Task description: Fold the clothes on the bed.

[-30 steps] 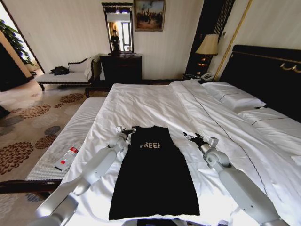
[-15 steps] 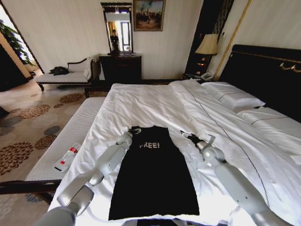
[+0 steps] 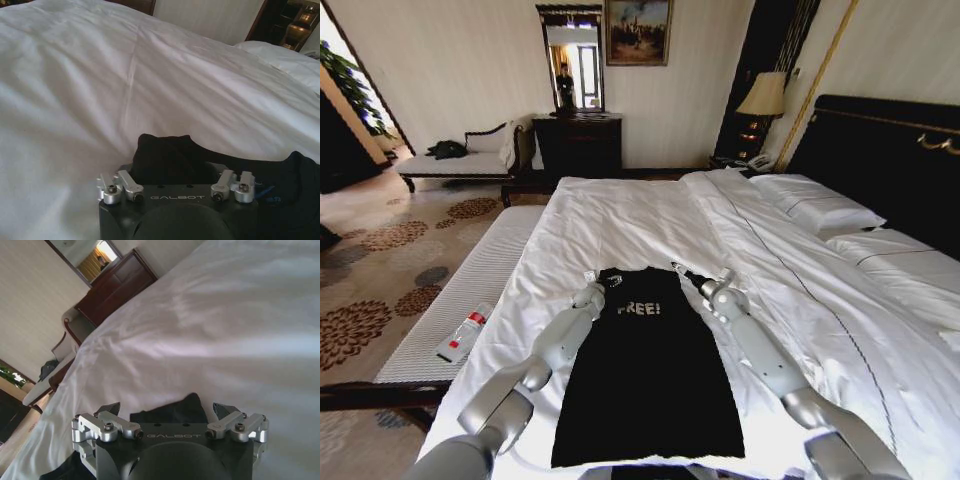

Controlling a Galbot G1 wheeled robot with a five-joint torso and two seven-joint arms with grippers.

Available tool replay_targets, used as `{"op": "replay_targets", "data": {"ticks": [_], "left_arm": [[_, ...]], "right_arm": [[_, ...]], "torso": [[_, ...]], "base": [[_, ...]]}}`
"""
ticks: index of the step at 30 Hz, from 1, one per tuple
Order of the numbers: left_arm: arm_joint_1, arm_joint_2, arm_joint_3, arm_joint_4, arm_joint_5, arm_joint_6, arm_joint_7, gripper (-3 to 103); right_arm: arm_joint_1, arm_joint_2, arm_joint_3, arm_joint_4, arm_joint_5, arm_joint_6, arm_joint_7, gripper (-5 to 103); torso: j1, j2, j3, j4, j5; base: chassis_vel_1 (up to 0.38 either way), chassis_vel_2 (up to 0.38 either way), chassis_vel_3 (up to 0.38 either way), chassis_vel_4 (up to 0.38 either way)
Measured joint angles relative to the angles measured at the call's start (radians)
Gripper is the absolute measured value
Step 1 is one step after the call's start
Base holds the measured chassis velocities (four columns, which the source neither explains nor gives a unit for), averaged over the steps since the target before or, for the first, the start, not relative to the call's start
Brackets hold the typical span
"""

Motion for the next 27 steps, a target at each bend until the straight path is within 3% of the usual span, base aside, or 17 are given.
{"op": "replay_targets", "data": {"ticks": [4, 6, 11, 14, 15, 19, 22, 23, 25, 27], "left_arm": [[0.001, 0.001, -0.003, 0.001, -0.002, -0.004, 0.004, 55], [0.0, 0.0, -0.003, 0.003, -0.003, -0.005, 0.005, 55], [0.0, -0.001, -0.002, 0.003, -0.006, -0.006, 0.006, 33], [0.0, -0.001, -0.001, 0.003, -0.006, -0.006, 0.006, 33], [0.0, -0.001, -0.001, 0.002, -0.006, -0.006, 0.006, 22], [0.005, 0.0, -0.003, -0.005, -0.007, -0.007, 0.006, 3], [0.008, 0.001, -0.003, -0.005, -0.005, -0.007, 0.005, 2], [0.009, 0.001, -0.003, -0.005, -0.004, -0.007, 0.005, 2], [0.011, 0.001, -0.003, -0.005, -0.004, -0.007, 0.005, 2], [0.015, 0.001, -0.003, -0.006, -0.003, -0.007, 0.004, 2]], "right_arm": [[0.009, 0.018, 0.001, -0.055, -0.009, -0.002, -0.016, 100], [0.013, 0.024, 0.001, -0.071, -0.013, -0.002, -0.02, 100], [0.037, 0.045, 0.0, -0.135, -0.032, -0.002, -0.033, 100], [0.039, 0.047, -0.001, -0.141, -0.033, -0.002, -0.034, 100], [0.044, 0.049, -0.005, -0.147, -0.034, -0.002, -0.036, 103], [0.056, 0.049, -0.024, -0.164, -0.032, -0.012, -0.034, 84], [0.056, 0.05, -0.025, -0.179, -0.031, -0.018, -0.03, 79], [0.055, 0.052, -0.024, -0.183, -0.031, -0.018, -0.03, 68], [0.054, 0.053, -0.023, -0.184, -0.029, -0.018, -0.03, 68], [0.053, 0.053, -0.021, -0.185, -0.028, -0.018, -0.029, 57]], "torso": [[0.0, 0.0, 0.0, -0.0002, 0.0], [0.0, 0.0, 0.0, -0.0002, 0.0], [0.0, 0.0, 0.0, -0.0001, 0.0001], [0.0, 0.0, 0.0, -0.0001, 0.0001], [0.0, 0.0, 0.0, -0.0001, 0.0001], [0.0, 0.0, 0.0, -0.0001, 0.0001], [0.0, 0.0, 0.0, -0.0002, 0.0], [0.0, 0.0, 0.0, -0.0002, 0.0001], [0.0, 0.0, 0.0, -0.0001, 0.0001], [0.0, 0.0, 0.0, 0.0, 0.0]], "base": [[0.0, 0.0, 0.0, 0.0], [0.0, 0.0, 0.0, 0.0], [0.0, 0.0, 0.0, 0.0], [0.0, 0.0, 0.0, 0.0], [0.0, 0.0, 0.0, 0.0], [0.0, 0.0, 0.0, 0.0], [0.0, 0.0, 0.0, 0.0], [0.0, 0.0, 0.0, 0.0], [0.0, 0.0, 0.0, 0.0], [0.0, 0.0, 0.0, 0.0]]}}
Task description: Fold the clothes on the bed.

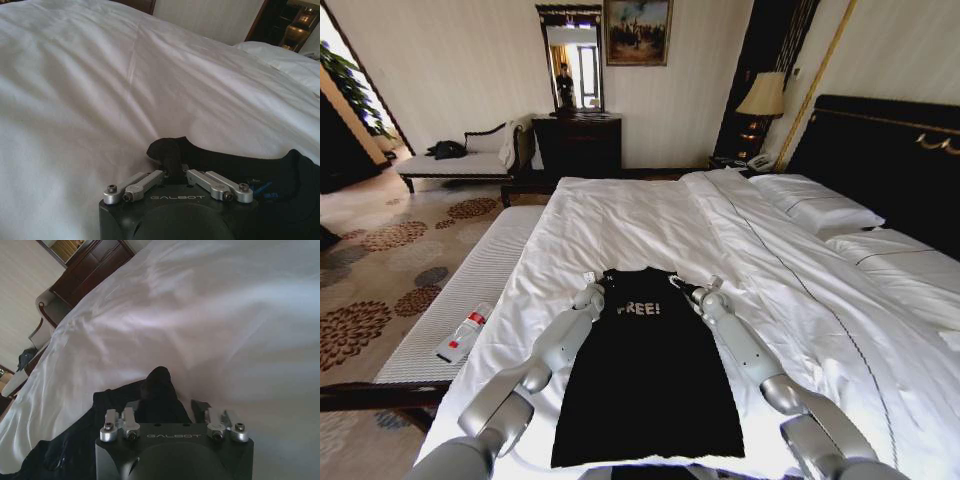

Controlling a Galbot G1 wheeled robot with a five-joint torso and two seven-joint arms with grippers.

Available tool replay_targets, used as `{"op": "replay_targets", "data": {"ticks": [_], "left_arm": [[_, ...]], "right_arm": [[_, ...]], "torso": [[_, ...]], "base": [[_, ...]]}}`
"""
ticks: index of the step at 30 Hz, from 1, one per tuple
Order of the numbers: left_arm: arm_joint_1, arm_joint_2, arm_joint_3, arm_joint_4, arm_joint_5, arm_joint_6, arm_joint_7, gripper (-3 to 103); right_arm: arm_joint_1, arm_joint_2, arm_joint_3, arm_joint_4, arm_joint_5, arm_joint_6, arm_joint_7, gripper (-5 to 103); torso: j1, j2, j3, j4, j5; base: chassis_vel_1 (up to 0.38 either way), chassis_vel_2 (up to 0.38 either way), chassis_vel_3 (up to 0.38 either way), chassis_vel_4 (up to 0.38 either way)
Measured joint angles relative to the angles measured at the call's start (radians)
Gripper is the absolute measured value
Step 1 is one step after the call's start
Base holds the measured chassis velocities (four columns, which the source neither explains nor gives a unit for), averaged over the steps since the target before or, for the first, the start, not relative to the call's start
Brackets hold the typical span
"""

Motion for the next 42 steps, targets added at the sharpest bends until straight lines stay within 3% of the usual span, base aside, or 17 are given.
{"op": "replay_targets", "data": {"ticks": [6, 9, 10, 13, 15, 34, 42], "left_arm": [[0.004, 0.003, -0.002, -0.012, 0.0, 0.001, -0.001, 2], [0.004, 0.001, -0.004, -0.015, -0.001, 0.002, -0.003, 2], [0.004, 0.001, -0.004, -0.015, -0.001, 0.002, -0.003, 2], [0.007, 0.0, -0.004, -0.018, -0.001, 0.002, -0.006, 2], [0.007, 0.0, -0.004, -0.02, -0.001, 0.002, -0.007, 2], [-0.025, 0.029, -0.024, -0.108, -0.035, -0.001, -0.05, 2], [-0.104, 0.015, -0.032, -0.05, -0.047, -0.006, -0.038, 2]], "right_arm": [[0.006, 0.001, 0.002, -0.009, -0.001, -0.001, -0.001, 41], [0.007, -0.001, 0.001, -0.015, -0.002, -0.001, -0.001, 25], [0.007, -0.001, 0.001, -0.015, -0.002, -0.001, -0.001, 25], [0.007, -0.006, 0.001, -0.016, -0.003, 0.0, -0.002, 9], [0.007, -0.007, 0.001, -0.016, -0.003, 0.0, -0.002, 4], [0.017, -0.075, 0.002, 0.118, 0.019, 0.029, 0.038, 1], [0.103, -0.05, -0.042, 0.056, 0.005, 0.057, 0.055, 1]], "torso": [[0.0, 0.0, 0.0, 0.0001, 0.0001], [0.0, 0.0, 0.0, 0.0001, 0.0001], [0.0, 0.0, 0.0, 0.0001, 0.0001], [0.0, 0.0, 0.0, 0.0001, 0.0001], [0.0, 0.0, 0.0, 0.0001, 0.0001], [0.0, 0.0, 0.0, -0.0002, 0.0001], [0.0, 0.0, 0.0, 0.0, 0.0001]], "base": [[0.0, 0.0, 0.0, 0.0], [0.0, 0.0, 0.0, 0.0], [0.0, 0.0, 0.0, 0.0], [0.0, 0.0, 0.0, 0.0], [0.0, 0.0, 0.0, 0.0], [0.0, 0.0, 0.0, 0.0], [0.0, 0.0, 0.0, 0.0]]}}
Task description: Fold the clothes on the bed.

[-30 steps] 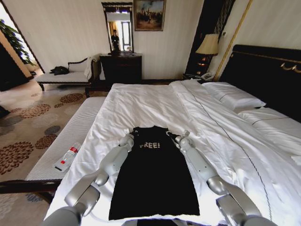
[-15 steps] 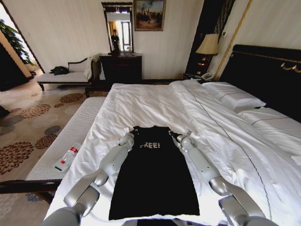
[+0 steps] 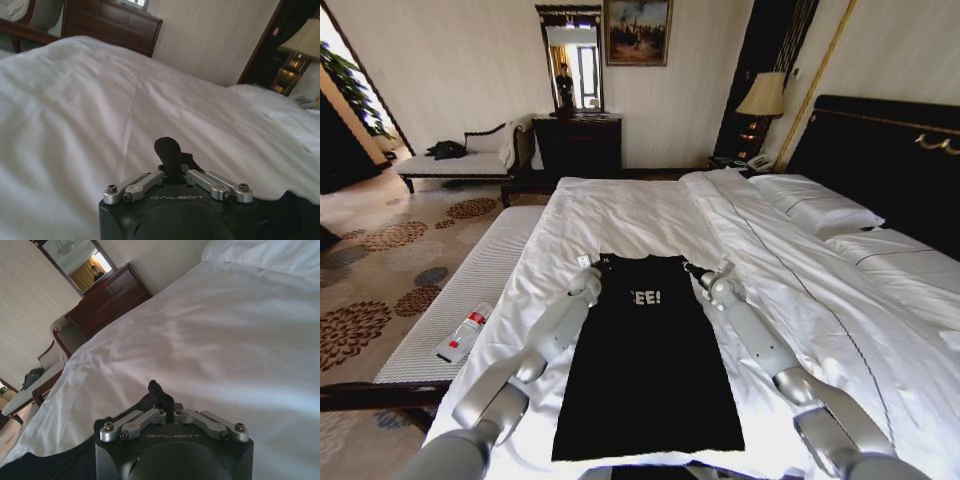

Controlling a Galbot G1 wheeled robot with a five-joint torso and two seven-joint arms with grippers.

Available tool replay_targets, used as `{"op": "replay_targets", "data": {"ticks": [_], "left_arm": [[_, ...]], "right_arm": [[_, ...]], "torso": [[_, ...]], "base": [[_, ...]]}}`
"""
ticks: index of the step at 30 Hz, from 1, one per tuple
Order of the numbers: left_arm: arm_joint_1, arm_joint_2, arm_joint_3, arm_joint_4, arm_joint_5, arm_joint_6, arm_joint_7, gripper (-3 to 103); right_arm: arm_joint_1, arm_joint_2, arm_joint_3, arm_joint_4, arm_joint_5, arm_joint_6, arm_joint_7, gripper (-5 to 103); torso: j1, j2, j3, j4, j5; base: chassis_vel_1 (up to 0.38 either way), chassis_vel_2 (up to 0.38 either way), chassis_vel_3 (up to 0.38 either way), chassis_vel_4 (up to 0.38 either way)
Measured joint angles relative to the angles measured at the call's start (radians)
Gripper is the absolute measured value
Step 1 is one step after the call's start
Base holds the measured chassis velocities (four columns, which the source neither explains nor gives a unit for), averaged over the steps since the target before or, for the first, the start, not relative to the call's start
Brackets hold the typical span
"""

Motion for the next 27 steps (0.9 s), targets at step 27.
{"op": "replay_targets", "data": {"ticks": [27], "left_arm": [[-0.014, 0.003, -0.037, -0.006, 0.016, -0.044, 0.053, 2]], "right_arm": [[-0.027, 0.042, -0.033, 0.021, -0.263, 0.173, -0.015, 1]], "torso": [[0.0, 0.0, 0.0, -0.0006, 0.0004]], "base": [[0.0, 0.0, 0.0, 0.0]]}}
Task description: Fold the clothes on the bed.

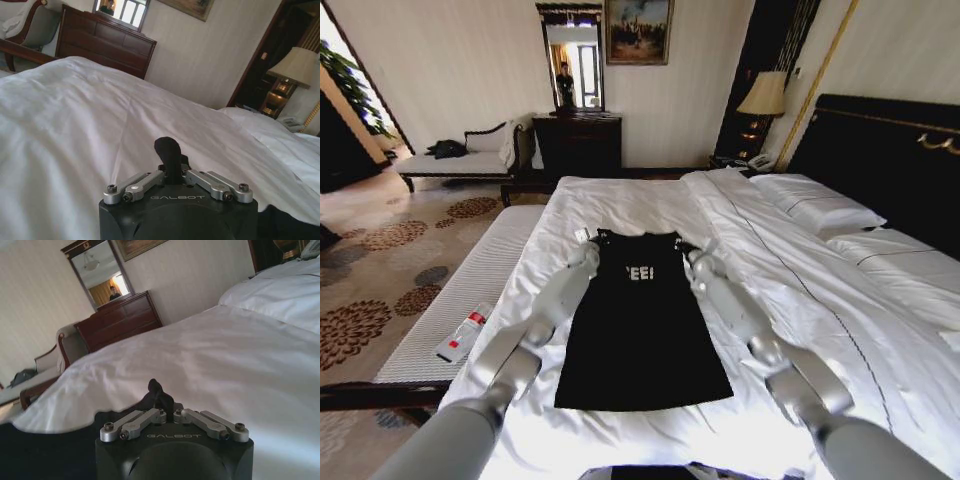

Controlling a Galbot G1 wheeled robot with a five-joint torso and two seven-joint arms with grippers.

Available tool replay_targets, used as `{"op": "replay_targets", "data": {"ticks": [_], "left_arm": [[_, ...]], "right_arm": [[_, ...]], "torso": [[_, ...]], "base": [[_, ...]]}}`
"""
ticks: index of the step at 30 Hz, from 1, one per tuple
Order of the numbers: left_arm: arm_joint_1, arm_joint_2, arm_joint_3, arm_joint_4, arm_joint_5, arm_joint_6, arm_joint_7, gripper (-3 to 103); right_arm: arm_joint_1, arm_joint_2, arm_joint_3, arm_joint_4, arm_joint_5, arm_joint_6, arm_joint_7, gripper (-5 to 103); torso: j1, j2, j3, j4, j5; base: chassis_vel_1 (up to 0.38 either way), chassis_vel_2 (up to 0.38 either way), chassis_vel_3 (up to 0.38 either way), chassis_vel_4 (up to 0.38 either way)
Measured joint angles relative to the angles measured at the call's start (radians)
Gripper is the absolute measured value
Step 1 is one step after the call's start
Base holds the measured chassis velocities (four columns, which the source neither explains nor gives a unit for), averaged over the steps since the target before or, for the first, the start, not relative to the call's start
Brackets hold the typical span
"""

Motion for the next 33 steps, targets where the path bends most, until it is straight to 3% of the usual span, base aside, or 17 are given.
{"op": "replay_targets", "data": {"ticks": [4, 6, 8, 9, 13, 23, 33], "left_arm": [[0.155, 0.091, 0.01, -0.227, -0.006, -0.006, -0.03, 2], [0.155, 0.091, 0.01, -0.227, -0.006, -0.006, -0.03, 2], [0.257, 0.14, 0.008, -0.387, -0.011, -0.006, -0.06, 2], [0.257, 0.14, 0.008, -0.387, -0.011, -0.006, -0.06, 2], [0.39, 0.188, 0.002, -0.587, 0.008, -0.006, -0.095, 2], [0.661, 0.338, -0.061, -0.868, 0.035, -0.008, -0.123, 2], [0.837, 0.408, -0.101, -1.042, 0.073, -0.009, -0.143, 2]], "right_arm": [[-0.146, -0.063, 0.059, 0.194, -0.047, 0.029, -0.002, 1], [-0.146, -0.063, 0.059, 0.194, -0.047, 0.029, -0.002, 1], [-0.249, -0.112, 0.102, 0.327, -0.076, 0.039, 0.003, 1], [-0.249, -0.112, 0.102, 0.327, -0.076, 0.039, 0.003, 1], [-0.419, -0.163, 0.143, 0.467, -0.139, 0.052, 0.012, 1], [-0.64, -0.201, 0.197, 0.677, -0.201, 0.066, 0.022, 1], [-0.873, -0.244, 0.291, 0.824, -0.237, 0.077, 0.012, 1]], "torso": [[0.0, 0.0, 0.0, 0.0008, -0.0002], [0.0, 0.0, 0.0, 0.0008, -0.0002], [0.0, 0.0, 0.0, 0.0012, -0.0005], [0.0, 0.0, 0.0, 0.0012, -0.0005], [0.0, 0.0, 0.0, -0.0002, -0.0003], [0.0, 0.0, 0.0, 0.0009, -0.0005], [0.0, 0.0, 0.0, 0.0003, -0.0004]], "base": [[0.0, 0.0, 0.0, 0.0], [0.0, 0.0, 0.0, 0.0], [0.0, 0.0, 0.0, 0.0], [0.0, 0.0, 0.0, 0.0], [0.0, 0.0, 0.0, 0.0], [0.0, 0.0, 0.0, 0.0], [0.0, 0.0, 0.0, 0.0]]}}
